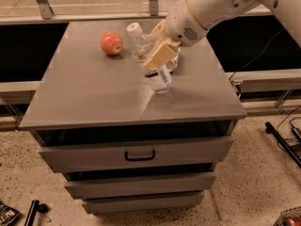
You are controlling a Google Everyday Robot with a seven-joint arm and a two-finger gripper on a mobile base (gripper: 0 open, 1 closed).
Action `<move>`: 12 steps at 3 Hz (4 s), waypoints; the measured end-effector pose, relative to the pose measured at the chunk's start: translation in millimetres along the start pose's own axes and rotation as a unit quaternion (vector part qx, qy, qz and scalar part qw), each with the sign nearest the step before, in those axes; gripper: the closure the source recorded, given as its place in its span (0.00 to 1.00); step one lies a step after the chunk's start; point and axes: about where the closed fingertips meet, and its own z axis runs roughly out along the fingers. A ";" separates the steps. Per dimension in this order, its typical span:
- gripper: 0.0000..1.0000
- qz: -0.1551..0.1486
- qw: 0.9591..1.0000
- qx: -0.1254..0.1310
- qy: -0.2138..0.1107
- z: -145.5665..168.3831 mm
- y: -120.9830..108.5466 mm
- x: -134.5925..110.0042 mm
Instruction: Knock blue plastic bottle over
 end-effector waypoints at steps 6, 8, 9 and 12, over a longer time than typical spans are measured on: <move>1.00 -0.101 0.900 0.003 0.424 -18.7 27.9 77.0; 1.00 -0.089 0.890 -0.019 0.447 -6.0 47.4 75.2; 0.82 -0.090 0.883 -0.026 0.460 6.0 53.6 76.6; 0.12 -0.077 0.895 -0.054 0.437 30.6 58.7 85.6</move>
Offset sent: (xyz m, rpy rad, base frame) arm 0.0069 -0.0997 -0.0093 -0.5899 -0.1375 -0.1147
